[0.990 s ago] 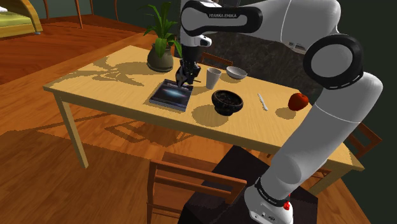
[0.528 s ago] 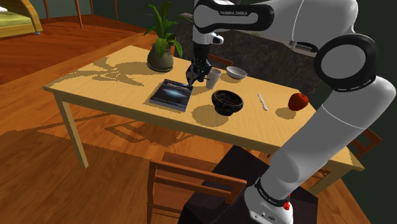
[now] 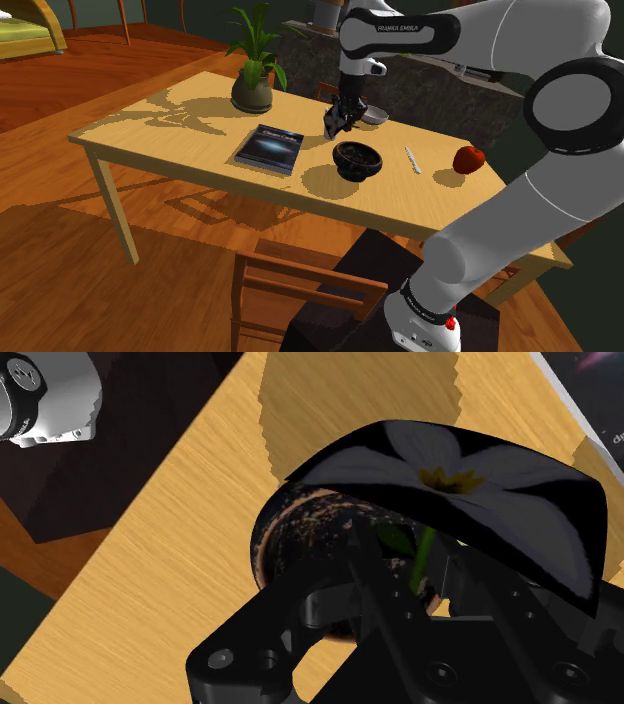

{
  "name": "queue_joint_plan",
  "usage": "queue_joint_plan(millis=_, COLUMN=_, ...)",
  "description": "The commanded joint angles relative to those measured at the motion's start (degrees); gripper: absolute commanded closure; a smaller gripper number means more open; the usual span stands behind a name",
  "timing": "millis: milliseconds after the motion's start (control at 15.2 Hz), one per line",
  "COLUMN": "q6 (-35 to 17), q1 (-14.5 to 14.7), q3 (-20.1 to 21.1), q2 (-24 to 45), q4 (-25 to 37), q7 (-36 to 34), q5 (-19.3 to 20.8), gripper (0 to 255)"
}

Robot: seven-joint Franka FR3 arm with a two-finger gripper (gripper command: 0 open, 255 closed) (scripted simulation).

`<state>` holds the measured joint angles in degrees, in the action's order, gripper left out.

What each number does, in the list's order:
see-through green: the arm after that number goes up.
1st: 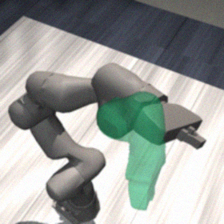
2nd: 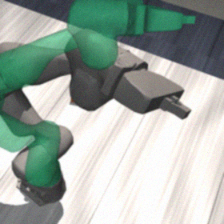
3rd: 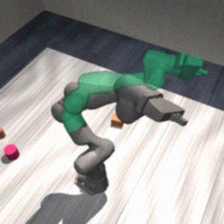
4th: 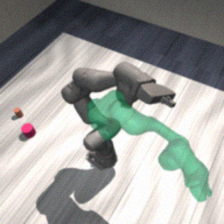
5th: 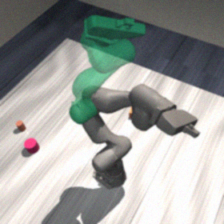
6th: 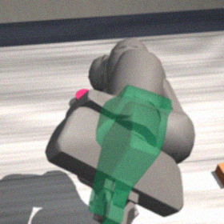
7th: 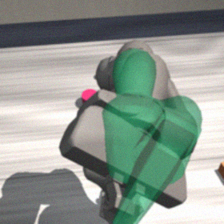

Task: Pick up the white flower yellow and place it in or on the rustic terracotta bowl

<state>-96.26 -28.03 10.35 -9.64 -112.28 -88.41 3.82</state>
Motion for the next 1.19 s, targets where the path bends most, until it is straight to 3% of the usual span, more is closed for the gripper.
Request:
queue_joint_plan(millis=0, q6=0.0, q1=-1.1, q3=-1.6, q2=-1.7, q4=-1.5, q7=2.8, q5=0.3, gripper=255)
queue_joint_plan(millis=330, q6=-0.7, q1=-4.0, q3=-5.9, q2=-4.8, q4=-4.5, q7=9.6, q5=1.6, gripper=255)
queue_joint_plan(millis=1122, q6=-9.9, q1=-4.0, q3=-5.9, q2=-3.8, q4=-12.8, q7=8.6, q5=1.9, gripper=255)
